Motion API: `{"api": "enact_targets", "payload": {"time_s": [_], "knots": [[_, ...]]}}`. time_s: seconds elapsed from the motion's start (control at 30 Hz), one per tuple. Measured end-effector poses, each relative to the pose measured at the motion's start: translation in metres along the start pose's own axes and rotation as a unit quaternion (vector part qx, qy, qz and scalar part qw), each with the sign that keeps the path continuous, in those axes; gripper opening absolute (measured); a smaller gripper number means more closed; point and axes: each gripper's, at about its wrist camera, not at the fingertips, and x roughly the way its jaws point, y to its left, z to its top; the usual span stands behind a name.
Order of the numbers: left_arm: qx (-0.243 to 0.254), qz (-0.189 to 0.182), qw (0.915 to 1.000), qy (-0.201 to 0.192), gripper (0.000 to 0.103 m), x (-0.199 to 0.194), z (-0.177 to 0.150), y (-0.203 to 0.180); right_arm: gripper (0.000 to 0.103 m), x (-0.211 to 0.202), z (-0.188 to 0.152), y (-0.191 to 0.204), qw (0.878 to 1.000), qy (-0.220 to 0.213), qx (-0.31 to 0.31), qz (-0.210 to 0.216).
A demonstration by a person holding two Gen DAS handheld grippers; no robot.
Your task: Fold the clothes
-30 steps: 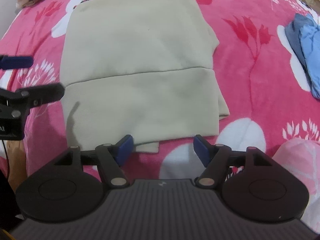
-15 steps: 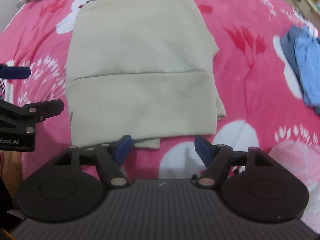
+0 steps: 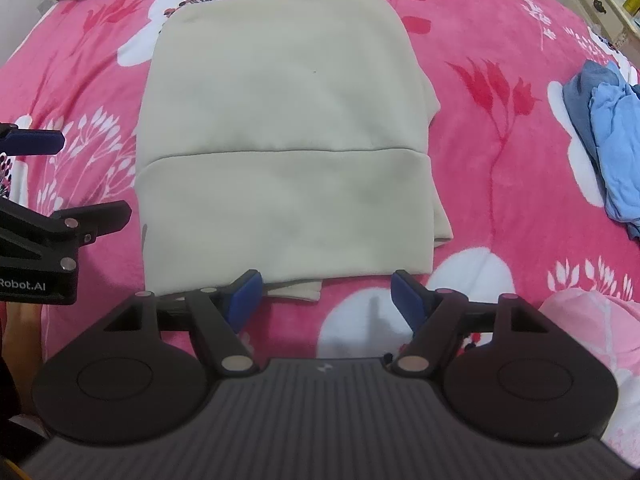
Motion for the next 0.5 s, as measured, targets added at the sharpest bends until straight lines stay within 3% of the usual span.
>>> {"api": "enact_targets", "payload": {"time_s": [0.5], "knots": [[0.007, -0.002, 1.0, 0.0, 0.097, 0.0003, -0.0013, 0.0009, 0.072, 0.0002, -0.0001, 0.002, 1.0, 0.003, -0.003, -0.002]]}}
